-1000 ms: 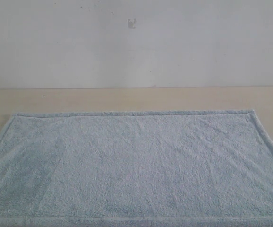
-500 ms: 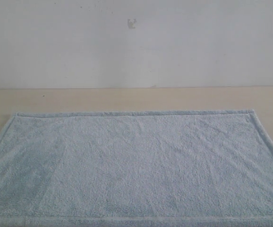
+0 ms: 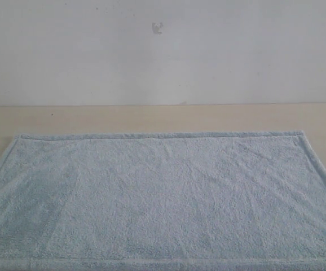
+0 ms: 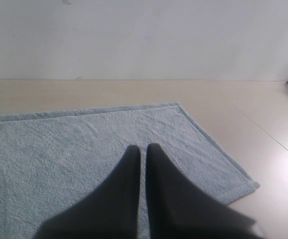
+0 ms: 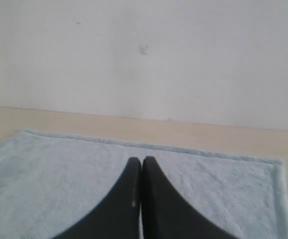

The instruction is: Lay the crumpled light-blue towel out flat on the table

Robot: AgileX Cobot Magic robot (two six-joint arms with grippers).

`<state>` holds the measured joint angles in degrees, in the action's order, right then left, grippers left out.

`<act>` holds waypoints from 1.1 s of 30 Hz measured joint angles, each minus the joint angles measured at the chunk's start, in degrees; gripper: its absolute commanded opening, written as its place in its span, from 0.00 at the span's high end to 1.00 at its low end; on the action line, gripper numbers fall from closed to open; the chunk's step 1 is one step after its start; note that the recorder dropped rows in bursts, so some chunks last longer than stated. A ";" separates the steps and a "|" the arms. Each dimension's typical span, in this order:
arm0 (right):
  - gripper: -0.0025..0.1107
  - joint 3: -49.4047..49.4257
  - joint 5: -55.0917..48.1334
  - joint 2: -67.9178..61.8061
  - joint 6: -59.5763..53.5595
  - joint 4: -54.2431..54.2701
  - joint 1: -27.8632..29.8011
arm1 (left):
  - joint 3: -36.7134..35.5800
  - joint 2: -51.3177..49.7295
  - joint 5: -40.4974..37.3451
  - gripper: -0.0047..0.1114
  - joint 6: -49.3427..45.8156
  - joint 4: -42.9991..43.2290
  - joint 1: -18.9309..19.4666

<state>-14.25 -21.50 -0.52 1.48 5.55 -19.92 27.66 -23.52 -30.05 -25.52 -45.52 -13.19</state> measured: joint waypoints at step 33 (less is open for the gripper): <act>0.98 13.99 1.22 0.20 -0.13 0.83 9.11 | 0.00 0.00 0.10 0.93 0.00 -0.22 0.00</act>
<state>-0.27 -20.28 -0.32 1.36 6.38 -10.80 27.66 -23.52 -29.95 -25.52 -45.74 -13.19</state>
